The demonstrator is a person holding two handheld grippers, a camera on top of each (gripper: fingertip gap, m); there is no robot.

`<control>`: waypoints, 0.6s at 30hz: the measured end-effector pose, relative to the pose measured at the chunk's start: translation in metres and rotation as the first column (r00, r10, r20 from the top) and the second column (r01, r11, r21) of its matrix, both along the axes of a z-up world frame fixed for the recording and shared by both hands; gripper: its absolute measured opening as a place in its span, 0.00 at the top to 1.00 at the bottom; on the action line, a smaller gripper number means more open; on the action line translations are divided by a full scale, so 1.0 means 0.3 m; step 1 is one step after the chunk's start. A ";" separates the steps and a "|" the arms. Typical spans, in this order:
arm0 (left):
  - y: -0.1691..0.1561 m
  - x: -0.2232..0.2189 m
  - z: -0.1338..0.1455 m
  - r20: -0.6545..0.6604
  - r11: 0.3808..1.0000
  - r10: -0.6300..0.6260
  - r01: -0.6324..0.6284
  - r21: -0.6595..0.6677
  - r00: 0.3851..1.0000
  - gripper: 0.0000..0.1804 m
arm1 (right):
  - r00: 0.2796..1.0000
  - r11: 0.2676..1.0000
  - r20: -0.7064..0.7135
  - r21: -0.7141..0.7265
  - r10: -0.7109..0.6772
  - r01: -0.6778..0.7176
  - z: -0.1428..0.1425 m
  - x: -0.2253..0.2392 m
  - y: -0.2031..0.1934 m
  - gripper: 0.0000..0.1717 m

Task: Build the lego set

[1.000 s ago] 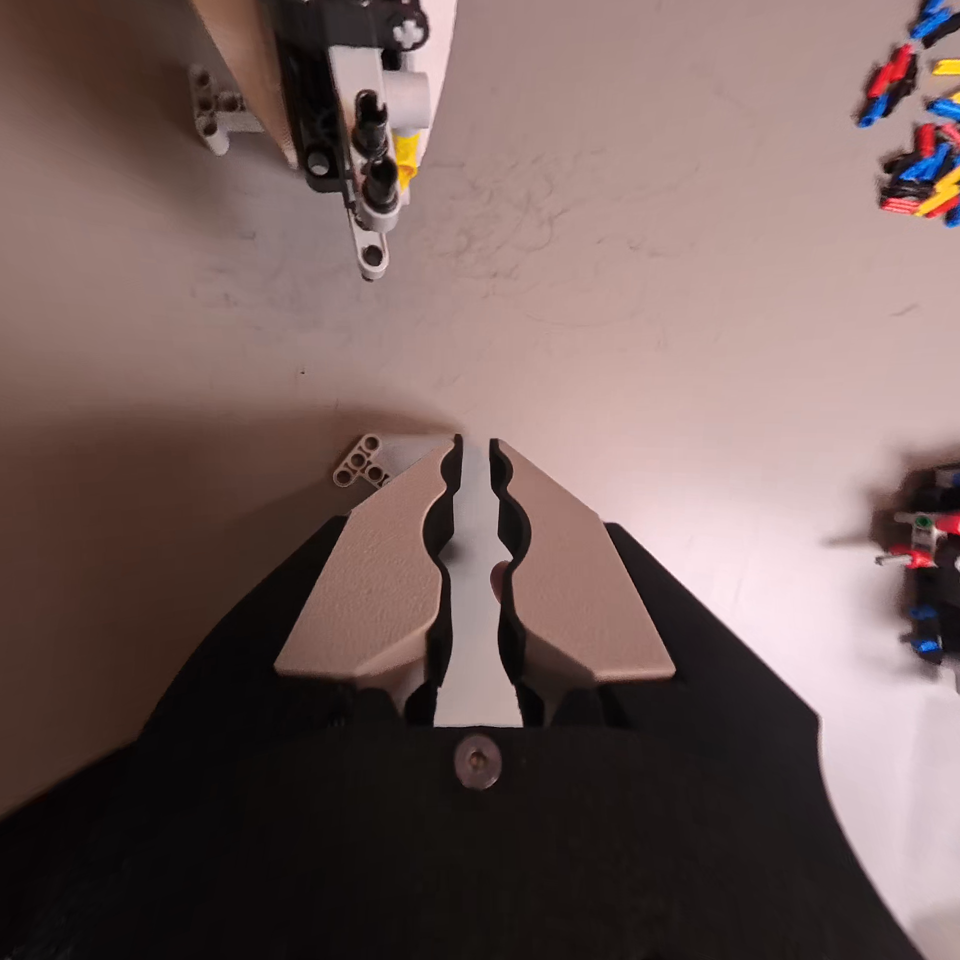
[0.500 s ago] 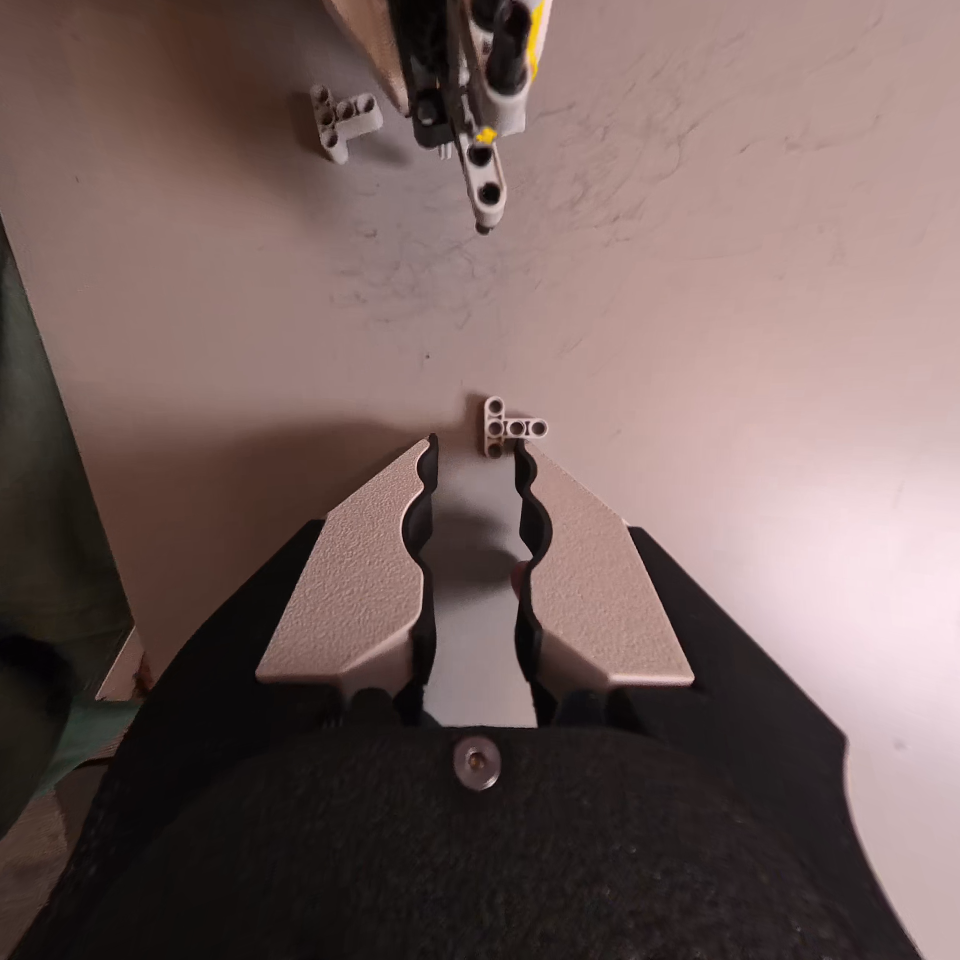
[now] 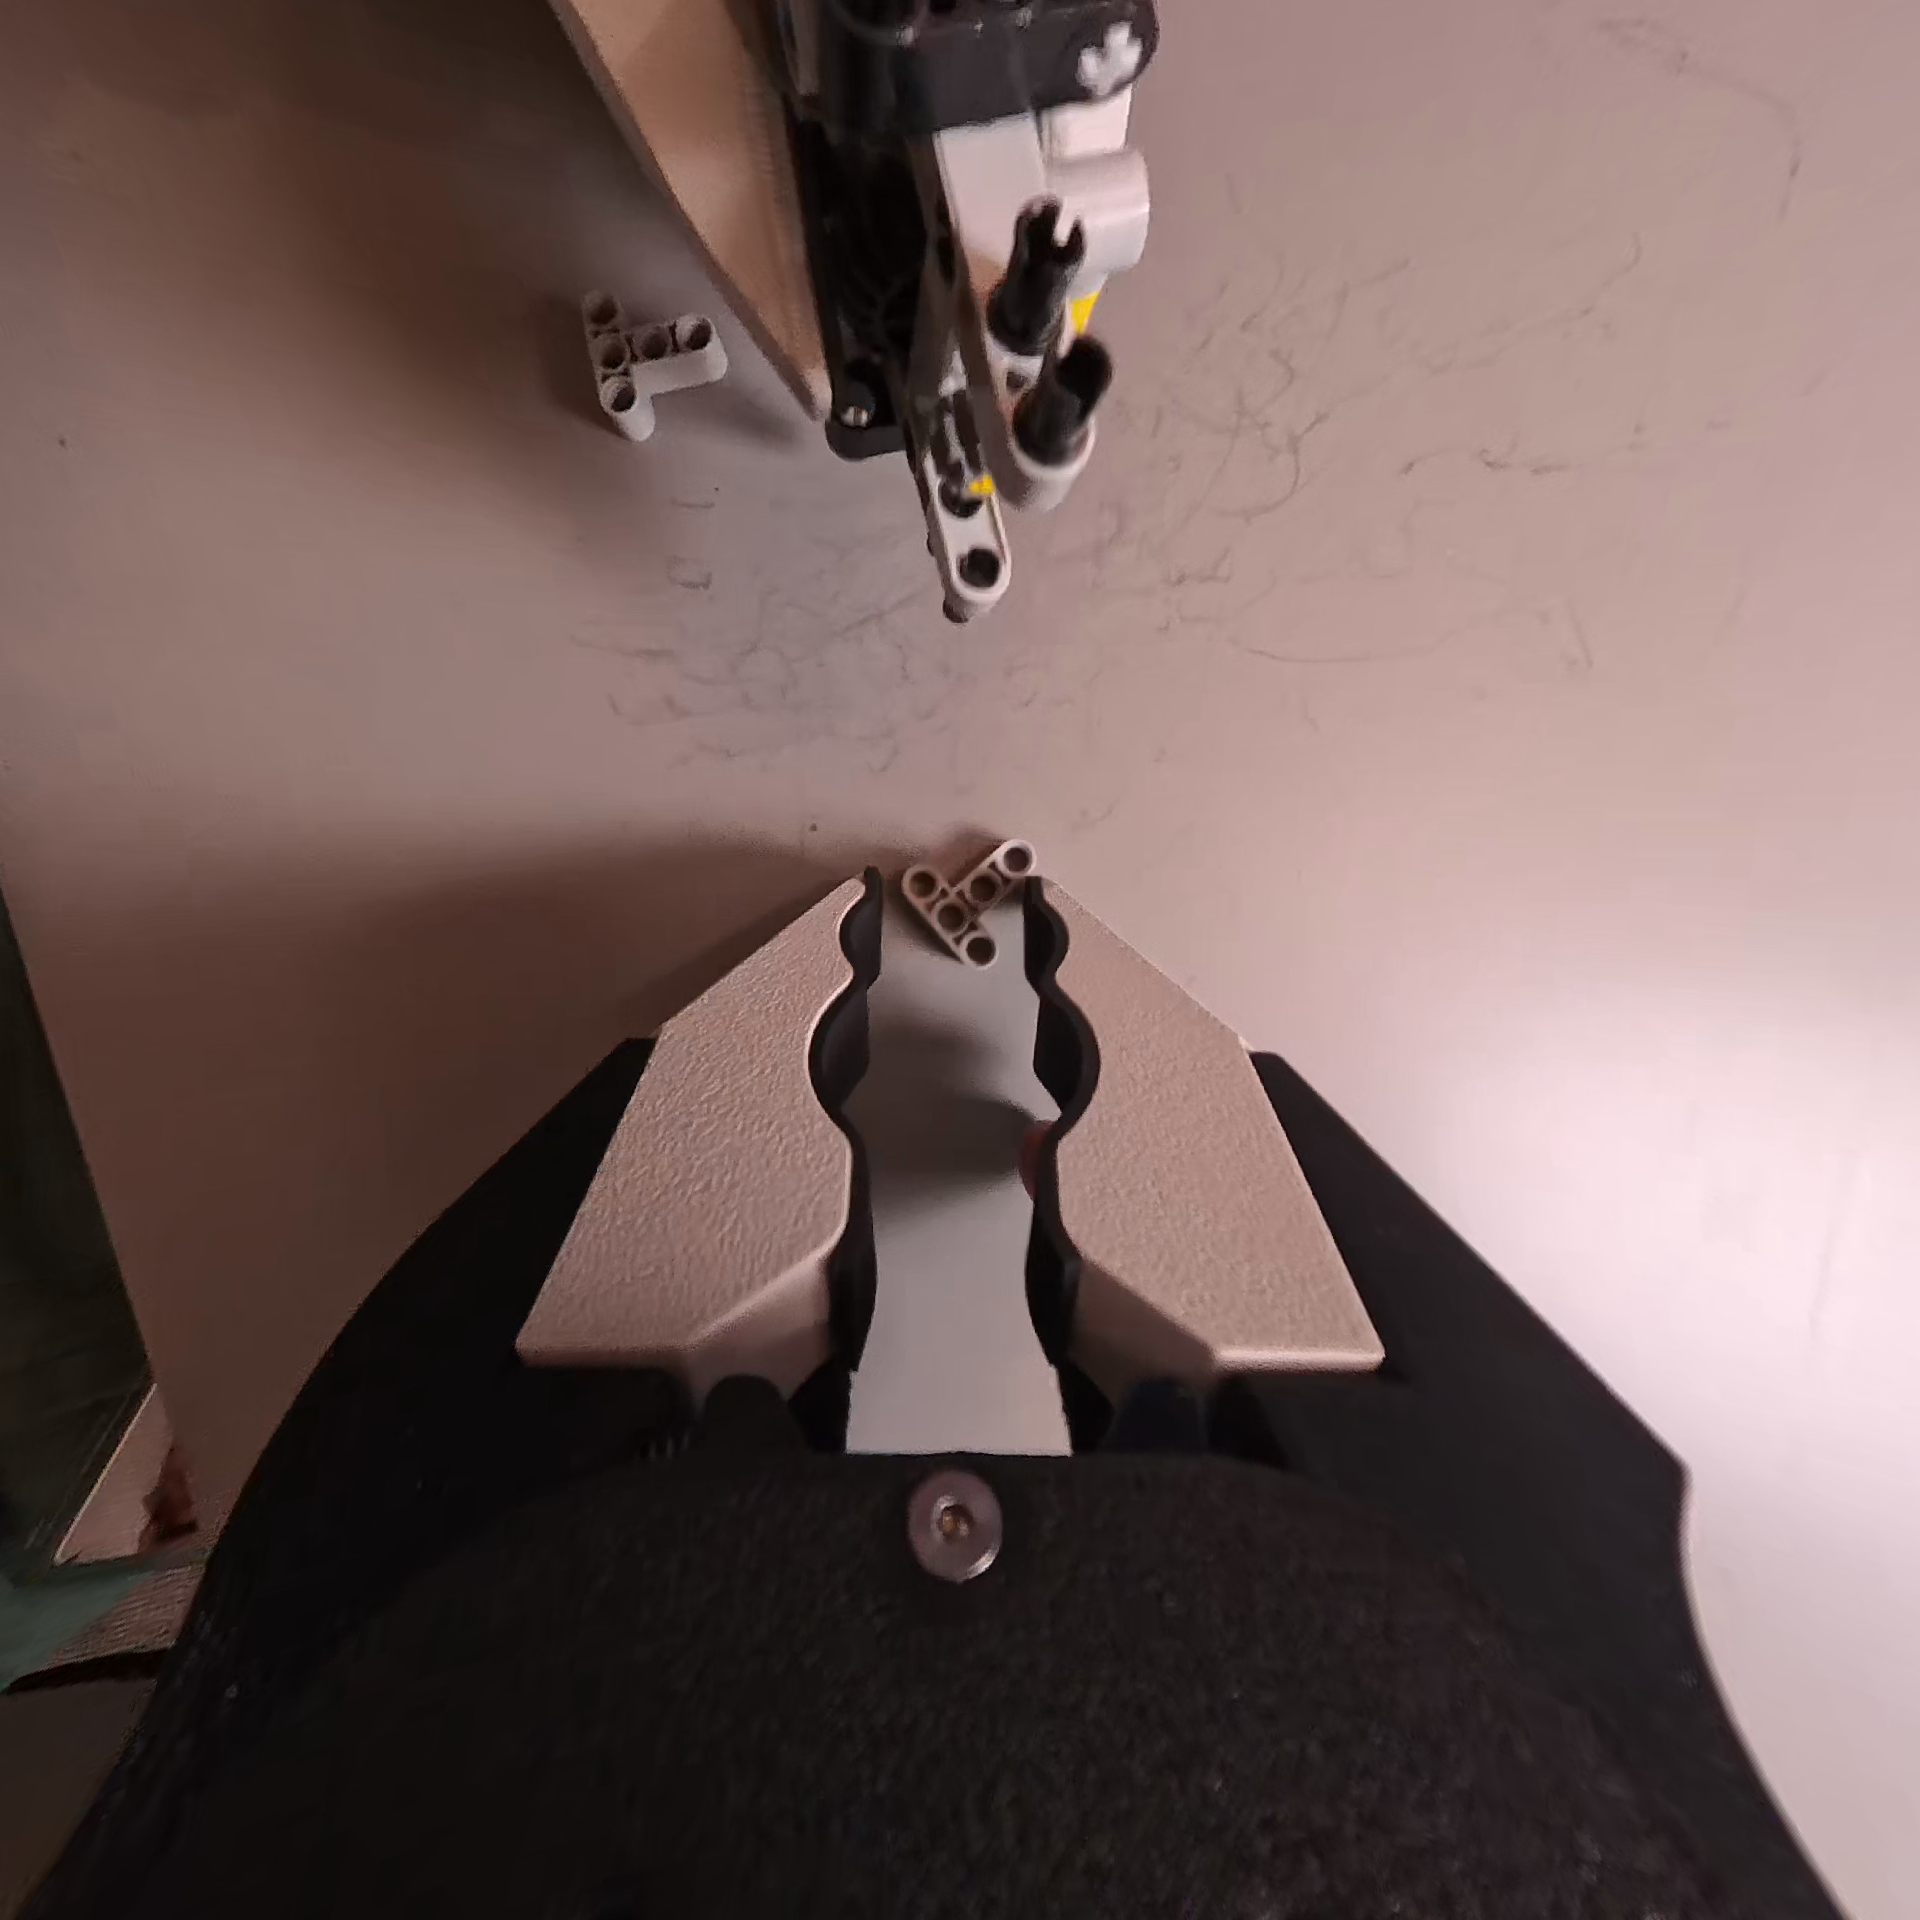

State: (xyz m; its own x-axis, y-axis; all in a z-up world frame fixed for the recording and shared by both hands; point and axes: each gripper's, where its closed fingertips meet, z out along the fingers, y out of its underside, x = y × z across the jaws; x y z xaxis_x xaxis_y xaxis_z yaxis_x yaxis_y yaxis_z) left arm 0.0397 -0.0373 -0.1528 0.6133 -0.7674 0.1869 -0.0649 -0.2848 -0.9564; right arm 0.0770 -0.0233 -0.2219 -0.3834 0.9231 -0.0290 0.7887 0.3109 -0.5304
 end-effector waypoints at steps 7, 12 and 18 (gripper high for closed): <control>-0.001 -0.005 0.002 -0.004 1.000 0.004 -0.004 0.001 1.000 0.89 | 0.995 0.995 0.019 0.040 0.094 -0.095 -0.004 -0.025 -0.023 0.96; -0.001 -0.008 0.003 0.006 1.000 -0.002 0.002 -0.006 1.000 0.89 | 0.994 0.993 -0.007 0.046 0.107 -0.107 0.018 0.000 -0.017 0.87; -0.001 -0.005 0.001 0.008 1.000 -0.006 0.006 -0.008 1.000 0.89 | 0.997 0.997 0.016 0.037 0.069 -0.069 0.017 0.037 -0.012 0.78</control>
State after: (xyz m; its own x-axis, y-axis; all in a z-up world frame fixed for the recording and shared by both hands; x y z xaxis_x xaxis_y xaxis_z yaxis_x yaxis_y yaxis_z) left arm 0.0382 -0.0376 -0.1525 0.6071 -0.7695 0.1984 -0.0586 -0.2923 -0.9545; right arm 0.0881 -0.0270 -0.2169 -0.4462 0.8949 -0.0011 0.7720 0.3843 -0.5063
